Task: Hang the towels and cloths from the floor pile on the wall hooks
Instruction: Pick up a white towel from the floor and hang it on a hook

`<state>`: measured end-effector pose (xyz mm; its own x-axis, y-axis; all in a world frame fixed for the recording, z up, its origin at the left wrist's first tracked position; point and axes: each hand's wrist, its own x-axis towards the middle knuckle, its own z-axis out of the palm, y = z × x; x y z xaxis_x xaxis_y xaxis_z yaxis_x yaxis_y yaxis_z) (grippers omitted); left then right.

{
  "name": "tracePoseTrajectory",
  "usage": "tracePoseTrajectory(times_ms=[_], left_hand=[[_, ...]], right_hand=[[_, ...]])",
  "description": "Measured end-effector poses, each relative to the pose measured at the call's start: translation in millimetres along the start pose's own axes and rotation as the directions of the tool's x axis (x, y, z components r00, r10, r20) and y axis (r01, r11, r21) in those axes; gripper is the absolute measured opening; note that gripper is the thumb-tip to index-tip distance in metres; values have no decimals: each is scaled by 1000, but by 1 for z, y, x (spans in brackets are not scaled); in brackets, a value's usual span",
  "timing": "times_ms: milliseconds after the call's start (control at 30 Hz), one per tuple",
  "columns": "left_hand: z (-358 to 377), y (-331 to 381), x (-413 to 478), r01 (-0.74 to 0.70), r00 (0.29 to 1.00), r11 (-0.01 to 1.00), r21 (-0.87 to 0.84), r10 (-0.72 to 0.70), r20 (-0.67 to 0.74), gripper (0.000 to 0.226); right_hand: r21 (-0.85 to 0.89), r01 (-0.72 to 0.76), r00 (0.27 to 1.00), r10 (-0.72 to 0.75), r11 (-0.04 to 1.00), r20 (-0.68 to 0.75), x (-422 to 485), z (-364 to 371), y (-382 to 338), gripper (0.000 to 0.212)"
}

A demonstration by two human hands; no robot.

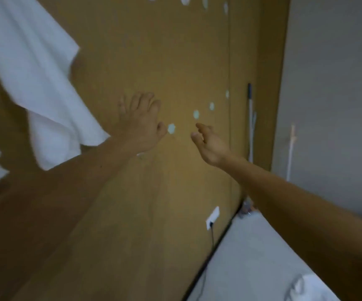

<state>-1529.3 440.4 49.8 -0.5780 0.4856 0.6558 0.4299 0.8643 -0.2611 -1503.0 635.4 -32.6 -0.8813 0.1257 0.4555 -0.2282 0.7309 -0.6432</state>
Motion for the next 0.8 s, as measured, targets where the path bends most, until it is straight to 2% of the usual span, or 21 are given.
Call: tracePoseTrajectory(times_ms=[100,233,333,433,533,667,800], left_hand=[[55,76,-4,-97,971,985,-143,125,204,62],[121,190,-21,-192,865,928,-320,314,390,68],[156,282,-43,-195,753,870,-452,429,499,67],[187,373,-72,-205,609,820,-534,534,586,65],[209,450,-107,-248,450,764,-595,635,628,69],[226,530,-153,-282,290,678,-679,735,613,69],[244,594,-197,-320,147,573,-754,817,558,70]], right_hand=[[-132,-169,985,171,977,6,-47,-32,81,54],[-206,-377,923,385,903,-1,-119,-76,182,55],[-250,-506,855,518,825,-21,-178,-108,249,50],[-294,-611,777,628,735,-42,-239,-136,308,48],[-285,-736,653,755,615,-58,-303,-154,351,51],[-290,-861,452,890,418,-57,-391,-170,391,55],[-222,-953,231,969,208,-84,-479,-167,412,55]])
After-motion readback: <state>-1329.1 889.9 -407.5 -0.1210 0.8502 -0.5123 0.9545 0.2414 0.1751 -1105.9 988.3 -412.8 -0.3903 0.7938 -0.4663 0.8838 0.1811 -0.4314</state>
